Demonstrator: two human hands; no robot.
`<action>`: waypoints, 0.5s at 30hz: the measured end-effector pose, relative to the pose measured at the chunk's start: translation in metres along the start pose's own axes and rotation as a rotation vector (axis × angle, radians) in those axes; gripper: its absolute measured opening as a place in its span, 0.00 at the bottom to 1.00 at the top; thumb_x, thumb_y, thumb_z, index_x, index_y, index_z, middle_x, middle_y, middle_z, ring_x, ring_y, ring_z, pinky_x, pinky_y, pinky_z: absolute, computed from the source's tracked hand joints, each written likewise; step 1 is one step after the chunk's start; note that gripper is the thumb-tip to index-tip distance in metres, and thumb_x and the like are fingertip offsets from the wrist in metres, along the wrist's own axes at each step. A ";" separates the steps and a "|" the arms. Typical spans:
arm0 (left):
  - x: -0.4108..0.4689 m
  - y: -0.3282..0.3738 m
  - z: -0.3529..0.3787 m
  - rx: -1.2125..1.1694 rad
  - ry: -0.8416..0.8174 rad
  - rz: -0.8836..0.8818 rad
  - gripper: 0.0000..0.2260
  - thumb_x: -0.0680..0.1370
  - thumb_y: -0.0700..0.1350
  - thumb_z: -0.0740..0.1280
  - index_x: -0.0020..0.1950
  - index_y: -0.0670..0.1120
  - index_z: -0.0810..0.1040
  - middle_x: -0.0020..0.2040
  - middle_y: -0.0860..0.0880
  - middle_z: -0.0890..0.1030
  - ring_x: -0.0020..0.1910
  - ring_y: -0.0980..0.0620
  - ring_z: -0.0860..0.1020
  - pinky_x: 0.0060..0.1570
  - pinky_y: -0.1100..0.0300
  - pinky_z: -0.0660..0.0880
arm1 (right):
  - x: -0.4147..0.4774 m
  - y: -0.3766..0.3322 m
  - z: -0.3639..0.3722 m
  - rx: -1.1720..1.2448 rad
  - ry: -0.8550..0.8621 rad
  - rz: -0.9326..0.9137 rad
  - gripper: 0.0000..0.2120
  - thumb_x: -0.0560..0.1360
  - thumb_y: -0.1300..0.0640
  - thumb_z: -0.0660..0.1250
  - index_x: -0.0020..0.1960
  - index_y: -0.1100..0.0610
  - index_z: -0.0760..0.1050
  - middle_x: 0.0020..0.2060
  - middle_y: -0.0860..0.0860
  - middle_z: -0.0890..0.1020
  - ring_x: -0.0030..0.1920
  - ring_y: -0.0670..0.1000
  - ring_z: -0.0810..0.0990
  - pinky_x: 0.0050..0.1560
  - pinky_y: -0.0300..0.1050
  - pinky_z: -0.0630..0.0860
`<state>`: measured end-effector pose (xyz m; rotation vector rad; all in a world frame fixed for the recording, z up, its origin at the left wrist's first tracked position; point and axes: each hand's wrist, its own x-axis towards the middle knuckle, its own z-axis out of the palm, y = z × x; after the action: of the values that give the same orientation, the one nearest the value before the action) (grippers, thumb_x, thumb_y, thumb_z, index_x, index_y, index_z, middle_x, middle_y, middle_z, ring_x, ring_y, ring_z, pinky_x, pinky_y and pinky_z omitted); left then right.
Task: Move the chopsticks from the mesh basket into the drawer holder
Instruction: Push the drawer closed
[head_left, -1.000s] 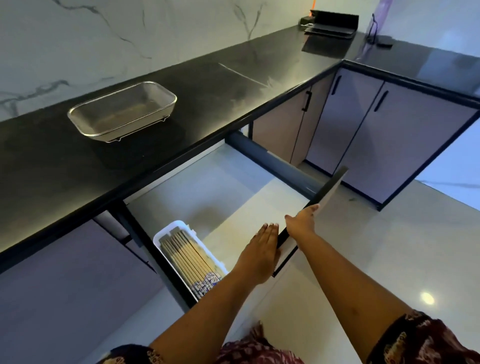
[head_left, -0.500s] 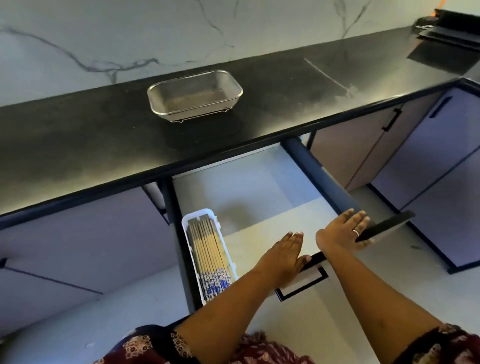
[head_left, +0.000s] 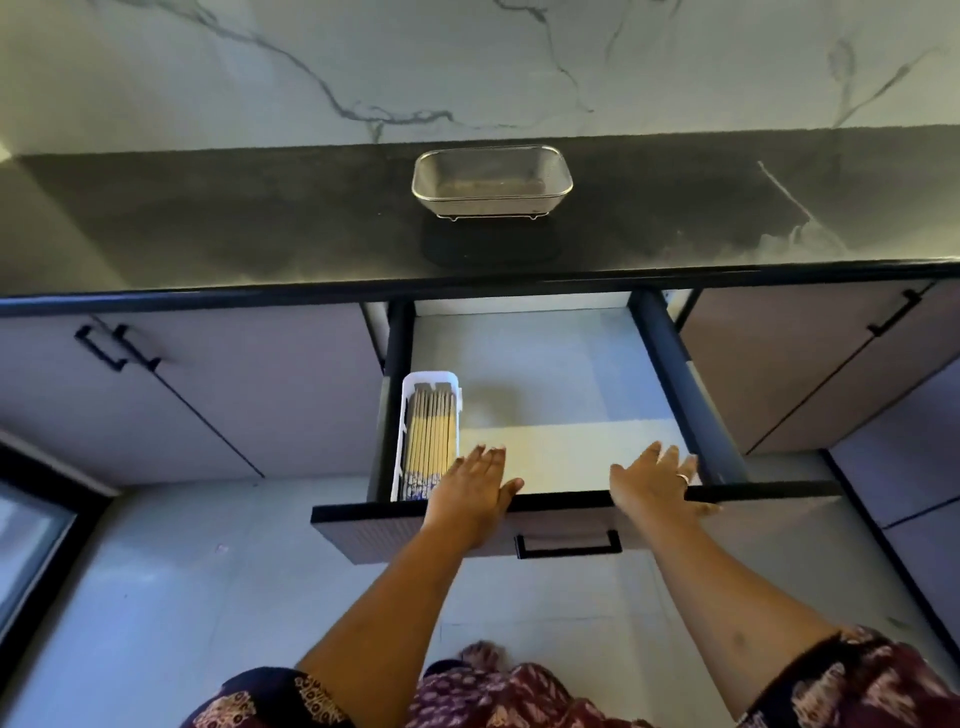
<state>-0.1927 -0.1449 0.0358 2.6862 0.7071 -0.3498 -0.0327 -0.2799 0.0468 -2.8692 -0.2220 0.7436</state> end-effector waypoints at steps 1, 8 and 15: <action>-0.007 0.002 0.004 0.027 0.023 -0.029 0.28 0.81 0.58 0.43 0.78 0.46 0.46 0.79 0.49 0.50 0.78 0.52 0.46 0.75 0.54 0.43 | -0.004 0.009 0.003 -0.041 0.002 -0.084 0.32 0.81 0.43 0.47 0.79 0.54 0.42 0.79 0.53 0.46 0.78 0.58 0.40 0.71 0.73 0.46; -0.045 0.043 0.034 0.007 0.186 -0.180 0.27 0.82 0.57 0.42 0.78 0.48 0.40 0.79 0.49 0.43 0.77 0.51 0.39 0.73 0.54 0.35 | -0.030 0.053 0.015 -0.245 0.097 -0.468 0.34 0.76 0.32 0.36 0.78 0.44 0.44 0.79 0.49 0.51 0.79 0.53 0.47 0.69 0.74 0.42; -0.073 0.072 0.066 0.064 0.216 -0.145 0.31 0.73 0.58 0.30 0.71 0.44 0.28 0.76 0.47 0.33 0.75 0.48 0.32 0.69 0.55 0.29 | -0.045 0.078 0.027 -0.487 0.107 -0.968 0.40 0.67 0.32 0.21 0.72 0.54 0.26 0.73 0.45 0.33 0.78 0.49 0.40 0.75 0.54 0.40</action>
<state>-0.2276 -0.2606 0.0178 2.7675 0.9725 -0.1187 -0.0768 -0.3609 0.0288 -2.6323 -1.7962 0.3468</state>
